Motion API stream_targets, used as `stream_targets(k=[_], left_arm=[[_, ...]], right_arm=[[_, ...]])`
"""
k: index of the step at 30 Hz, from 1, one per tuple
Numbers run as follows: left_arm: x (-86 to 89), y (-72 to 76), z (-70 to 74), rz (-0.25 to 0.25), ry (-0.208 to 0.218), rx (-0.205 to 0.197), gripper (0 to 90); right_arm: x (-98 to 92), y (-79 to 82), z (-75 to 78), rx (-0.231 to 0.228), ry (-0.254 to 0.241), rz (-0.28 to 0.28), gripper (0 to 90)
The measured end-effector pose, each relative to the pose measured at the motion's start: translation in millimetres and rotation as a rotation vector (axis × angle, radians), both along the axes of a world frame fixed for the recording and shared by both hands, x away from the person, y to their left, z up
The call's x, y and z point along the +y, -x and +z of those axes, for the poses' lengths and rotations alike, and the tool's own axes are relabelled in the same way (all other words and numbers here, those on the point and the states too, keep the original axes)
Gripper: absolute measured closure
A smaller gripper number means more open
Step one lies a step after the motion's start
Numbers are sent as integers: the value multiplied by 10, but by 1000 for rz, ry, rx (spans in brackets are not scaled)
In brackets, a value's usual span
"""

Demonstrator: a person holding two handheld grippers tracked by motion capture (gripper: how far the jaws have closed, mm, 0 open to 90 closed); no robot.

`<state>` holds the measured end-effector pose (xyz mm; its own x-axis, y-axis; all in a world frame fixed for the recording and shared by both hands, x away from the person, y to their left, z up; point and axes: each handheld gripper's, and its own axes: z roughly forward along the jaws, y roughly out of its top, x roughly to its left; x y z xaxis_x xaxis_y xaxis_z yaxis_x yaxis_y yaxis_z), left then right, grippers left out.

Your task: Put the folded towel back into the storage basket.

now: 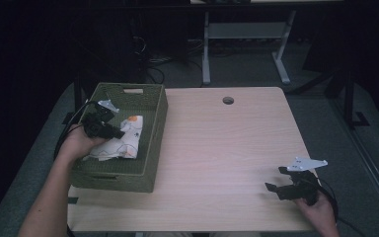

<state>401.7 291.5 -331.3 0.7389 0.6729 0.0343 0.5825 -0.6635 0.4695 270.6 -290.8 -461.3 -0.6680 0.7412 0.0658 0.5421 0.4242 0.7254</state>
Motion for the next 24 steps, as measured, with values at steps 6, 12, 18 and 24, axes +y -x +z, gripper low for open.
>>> stream_targets(k=[6, 12, 18, 24], left_arm=[[-29, -21, -33, -8, 1, 15, 807], [-30, -44, -66, -8, -8, 25, 807], [-45, -58, -83, -18, -22, 20, 807], [-51, -61, -88, -26, -27, 11, 810]], right_arm=[[-9, 3, 1, -1, -1, -3, 173], [-16, 3, 4, -1, -2, -6, 173], [-15, 2, 4, 2, -1, -8, 173], [-27, 1, 6, -2, -7, -8, 173]])
